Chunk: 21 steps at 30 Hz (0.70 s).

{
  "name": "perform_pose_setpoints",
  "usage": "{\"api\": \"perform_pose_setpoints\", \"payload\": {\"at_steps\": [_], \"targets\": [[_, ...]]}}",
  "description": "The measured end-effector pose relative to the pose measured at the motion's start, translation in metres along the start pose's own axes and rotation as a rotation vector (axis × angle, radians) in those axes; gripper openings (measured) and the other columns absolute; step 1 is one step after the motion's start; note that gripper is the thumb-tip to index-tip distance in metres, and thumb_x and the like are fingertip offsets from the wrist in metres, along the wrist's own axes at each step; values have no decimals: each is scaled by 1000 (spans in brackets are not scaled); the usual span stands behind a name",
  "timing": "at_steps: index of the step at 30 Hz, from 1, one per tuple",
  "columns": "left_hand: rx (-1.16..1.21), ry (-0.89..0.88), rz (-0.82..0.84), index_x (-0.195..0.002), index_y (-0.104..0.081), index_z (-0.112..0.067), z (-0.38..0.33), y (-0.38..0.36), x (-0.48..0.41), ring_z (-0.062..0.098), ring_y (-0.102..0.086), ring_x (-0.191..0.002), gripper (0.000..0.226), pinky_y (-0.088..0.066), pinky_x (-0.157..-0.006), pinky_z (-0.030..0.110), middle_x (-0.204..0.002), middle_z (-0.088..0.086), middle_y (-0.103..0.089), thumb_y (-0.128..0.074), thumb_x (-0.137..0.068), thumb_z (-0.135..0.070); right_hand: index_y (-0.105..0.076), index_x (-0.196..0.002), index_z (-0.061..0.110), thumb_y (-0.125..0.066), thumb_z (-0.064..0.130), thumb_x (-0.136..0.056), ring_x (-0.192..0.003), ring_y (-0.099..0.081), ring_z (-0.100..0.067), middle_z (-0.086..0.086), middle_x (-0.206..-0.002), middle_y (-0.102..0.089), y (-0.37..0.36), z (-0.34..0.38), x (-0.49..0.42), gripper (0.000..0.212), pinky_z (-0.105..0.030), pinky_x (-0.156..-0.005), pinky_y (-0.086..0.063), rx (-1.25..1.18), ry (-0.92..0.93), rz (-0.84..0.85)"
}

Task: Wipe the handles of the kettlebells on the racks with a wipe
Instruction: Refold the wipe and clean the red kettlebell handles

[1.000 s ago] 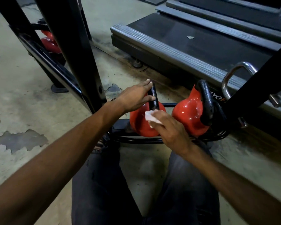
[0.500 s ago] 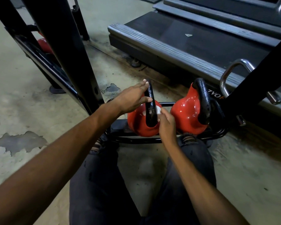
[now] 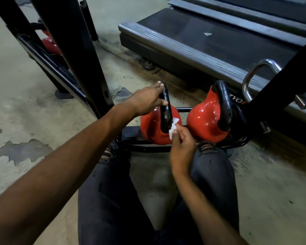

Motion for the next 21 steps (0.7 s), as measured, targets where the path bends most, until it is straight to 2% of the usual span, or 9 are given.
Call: {"api": "perform_pose_setpoints", "payload": {"at_steps": [2,4,8,10,13,17,19,21], "targets": [[9,-2,3,-159,-20,-10,-1,-1,1,22,-16,-153,76,-22,-123,41,-167,9,-13,-53,-100,-45,-73,-113,12,-61,-1,-95,-101,-71,-9,3,-107,-75,-10,-7,23,25,-29,-89,-57,-18,63,-99],[13,-4,1,-159,-20,-10,-3,0,3,21,-15,-153,75,-20,-123,38,-167,8,-13,-53,-101,-44,-72,-110,13,-64,0,-94,-99,-70,-7,4,-107,-75,-15,-7,33,22,-31,-88,-57,1,160,-159],[47,4,-2,-159,-21,-9,-5,1,3,22,-16,-153,74,-18,-123,34,-167,9,-13,-54,-101,-42,-69,-105,11,-66,5,-95,-102,-69,-14,2,-107,-73,-15,0,32,12,-39,-87,-58,48,251,-156],[82,11,-23,-158,-22,-9,-6,-1,5,21,-17,-153,71,-16,-121,29,-166,10,-15,-53,-102,-38,-65,-119,12,-62,9,-99,-110,-68,-13,0,-117,-72,-18,9,26,20,-39,-92,-57,52,269,-128],[227,13,-135,-156,-30,-9,-5,-12,19,16,-20,-152,56,-11,-121,23,-164,8,-23,-48,-105,-26,-58,-140,9,-52,15,-105,-129,-59,-12,-4,-138,-63,-27,26,-1,36,-30,-105,-50,155,406,-30],[447,38,-322,-152,-41,-13,-12,-42,57,7,-27,-148,48,-18,-124,26,-159,1,-36,-48,-104,-14,-62,-135,5,-47,11,-105,-125,-63,-22,-9,-136,-65,-37,40,-43,34,-43,-102,-52,363,561,88],[540,40,-359,-153,-38,-12,-27,-59,74,5,-27,-148,53,-19,-123,25,-159,2,-36,-52,-102,-12,-60,-137,8,-45,17,-107,-122,-64,-19,-8,-133,-67,-38,38,-46,35,-41,-99,-54,361,532,87],[592,23,-387,-155,-34,-12,-39,-74,85,4,-25,-149,59,-19,-123,25,-160,1,-35,-54,-99,-9,-55,-140,13,-44,27,-108,-117,-63,-7,0,-129,-67,-34,36,-37,37,-31,-97,-53,308,452,52]]}}
Point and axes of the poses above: each hand's wrist, its own x-axis away from the middle knuckle, its own y-axis out of the back of the hand, z = x × y, the point moved 1 cm from there along -x, towards the middle knuckle
